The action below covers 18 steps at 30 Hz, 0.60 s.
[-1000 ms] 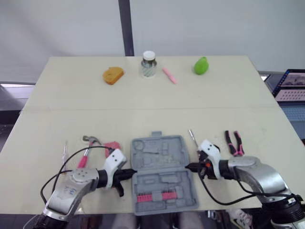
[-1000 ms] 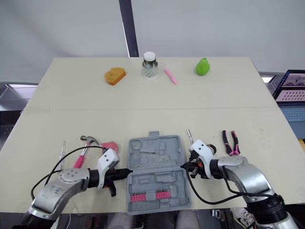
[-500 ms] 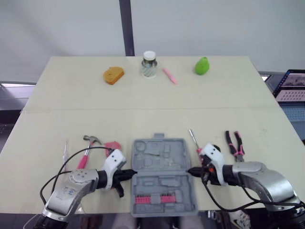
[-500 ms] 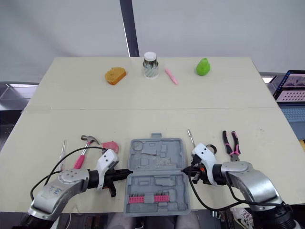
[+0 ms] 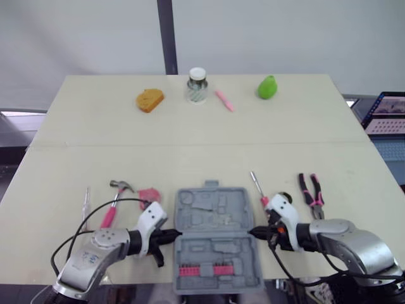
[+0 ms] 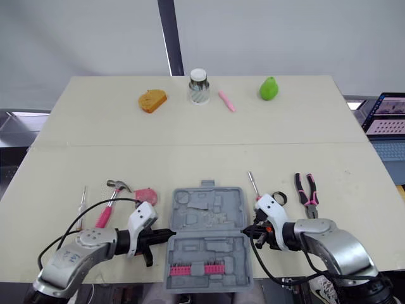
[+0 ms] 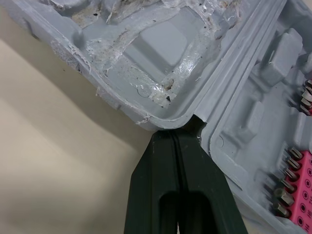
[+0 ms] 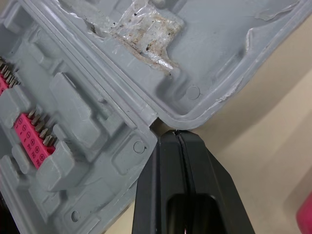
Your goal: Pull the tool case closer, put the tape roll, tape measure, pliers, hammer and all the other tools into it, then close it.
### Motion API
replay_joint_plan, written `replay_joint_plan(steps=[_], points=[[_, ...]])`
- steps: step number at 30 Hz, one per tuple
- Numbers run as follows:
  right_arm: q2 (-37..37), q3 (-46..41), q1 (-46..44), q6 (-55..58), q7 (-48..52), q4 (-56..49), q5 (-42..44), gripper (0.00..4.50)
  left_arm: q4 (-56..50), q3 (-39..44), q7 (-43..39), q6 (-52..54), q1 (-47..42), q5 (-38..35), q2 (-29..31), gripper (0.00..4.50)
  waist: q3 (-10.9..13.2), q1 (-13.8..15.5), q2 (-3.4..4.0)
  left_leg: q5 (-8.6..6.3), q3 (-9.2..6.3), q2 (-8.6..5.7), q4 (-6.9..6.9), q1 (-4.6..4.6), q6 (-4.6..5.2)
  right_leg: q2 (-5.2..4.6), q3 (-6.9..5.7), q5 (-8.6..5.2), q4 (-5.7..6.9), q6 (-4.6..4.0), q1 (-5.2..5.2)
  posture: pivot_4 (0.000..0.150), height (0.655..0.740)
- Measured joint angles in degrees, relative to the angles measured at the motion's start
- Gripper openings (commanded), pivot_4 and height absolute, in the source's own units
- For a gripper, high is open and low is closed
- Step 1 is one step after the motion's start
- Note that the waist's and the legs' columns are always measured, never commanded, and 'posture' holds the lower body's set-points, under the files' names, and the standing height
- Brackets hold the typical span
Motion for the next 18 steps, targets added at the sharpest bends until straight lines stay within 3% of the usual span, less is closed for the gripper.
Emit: replay_joint_plan(steps=[18], points=[[-1.2, -0.6, 0.9, 1.2, -1.3, -2.1, 2.0, 0.01, -2.3, 0.1, 0.4, 1.9, 2.1, -1.2, 0.7, 0.00, 0.0, 0.1, 0.00, 0.01, 0.00, -0.06, -0.08, 0.00, 0.00, -0.41, -0.11, 0.00, -0.02, 0.00, 0.00, 0.150, 0.6950]])
